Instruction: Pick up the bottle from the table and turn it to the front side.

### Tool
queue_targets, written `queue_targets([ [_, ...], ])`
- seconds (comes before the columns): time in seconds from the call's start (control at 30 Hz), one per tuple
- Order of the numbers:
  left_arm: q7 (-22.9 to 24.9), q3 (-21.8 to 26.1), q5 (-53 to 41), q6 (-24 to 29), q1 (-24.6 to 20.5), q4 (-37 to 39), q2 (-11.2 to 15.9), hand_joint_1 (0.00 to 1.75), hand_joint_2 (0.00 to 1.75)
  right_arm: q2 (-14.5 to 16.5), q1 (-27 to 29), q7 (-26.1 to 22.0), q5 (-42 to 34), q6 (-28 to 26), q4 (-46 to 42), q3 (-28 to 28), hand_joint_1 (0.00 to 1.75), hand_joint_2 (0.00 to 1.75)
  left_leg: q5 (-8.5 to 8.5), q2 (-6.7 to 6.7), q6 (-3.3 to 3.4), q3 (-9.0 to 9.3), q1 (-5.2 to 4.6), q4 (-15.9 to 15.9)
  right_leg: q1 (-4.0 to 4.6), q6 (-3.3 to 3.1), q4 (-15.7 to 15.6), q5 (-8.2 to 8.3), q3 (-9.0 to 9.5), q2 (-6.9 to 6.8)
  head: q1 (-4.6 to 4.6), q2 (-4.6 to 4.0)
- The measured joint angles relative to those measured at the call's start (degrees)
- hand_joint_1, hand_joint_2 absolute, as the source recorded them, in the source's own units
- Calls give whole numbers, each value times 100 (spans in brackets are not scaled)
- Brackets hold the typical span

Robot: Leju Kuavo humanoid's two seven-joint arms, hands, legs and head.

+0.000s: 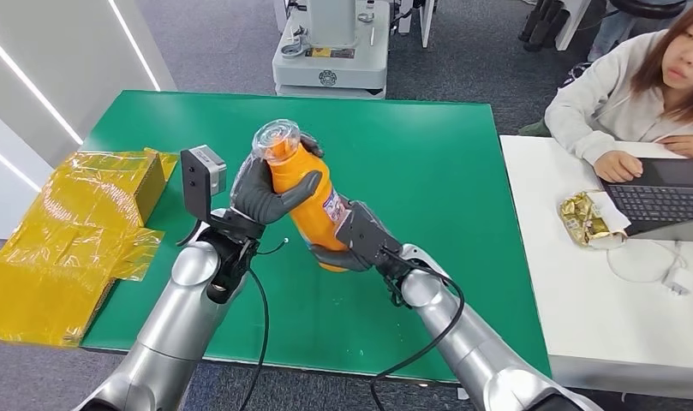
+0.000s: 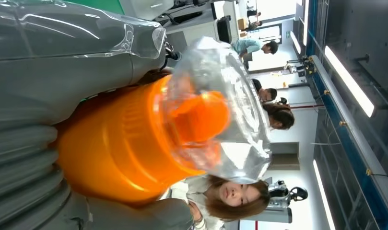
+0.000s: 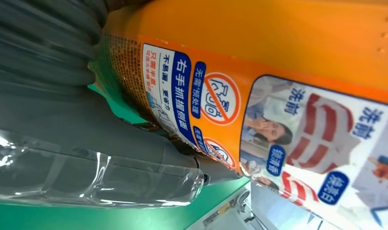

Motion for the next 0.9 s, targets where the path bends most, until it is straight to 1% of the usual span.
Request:
queue_targets([
  [0.2,17,2,21,-98,4,27,17,175,175,-39,40,-50,-19,-29,6,3,175,175,0,-1,0,0,0,0,0,0,0,0,0,0,1,0],
  [0.33,-52,2,-188,-136,2,75,32,175,175,-90,89,-119,-69,23,-3,3,175,175,0,-1,0,0,0,0,0,0,0,0,0,-1,1,0],
  [0.37,-73,2,-247,-132,1,86,33,175,175,-101,98,-125,-74,26,-9,3,164,175,0,0,0,0,0,0,0,0,0,0,0,0,1,0],
  [0.4,-86,2,-282,-128,0,97,34,175,175,-110,103,-127,-76,27,-15,3,124,175,0,1,0,0,0,0,0,0,0,0,0,1,1,0],
  [0.47,-104,2,-326,-118,-1,113,34,175,175,-126,109,-126,-78,28,-27,3,37,175,0,1,0,0,-1,0,-1,0,-1,0,0,2,1,0],
  [0.5,-112,1,-386,-101,-1,120,34,175,175,-133,110,-125,-79,30,-31,3,3,175,0,1,0,0,-1,1,-1,0,-1,0,0,1,1,0],
  [0.53,-127,1,-508,-66,-5,128,37,175,175,-141,112,-123,-84,35,-39,3,0,175,0,0,0,0,0,1,-1,0,-1,0,-1,1,1,0],
  [0.67,-177,8,-1459,320,-110,242,120,175,175,-202,166,-143,-174,107,-210,1,0,175,0,3,0,1,1,1,0,0,0,0,-3,4,2,0],
  [0.77,-262,97,-2247,702,-326,521,292,175,175,-335,321,-187,-246,165,-572,-14,0,175,2,4,-3,3,3,1,0,-2,1,1,-5,5,0,0],
  [0.9,-469,195,-3194,1159,-671,1030,511,175,175,-598,630,-253,-273,225,-1246,-33,0,175,6,1,-7,0,3,2,3,-2,3,2,-5,2,1,0],
])
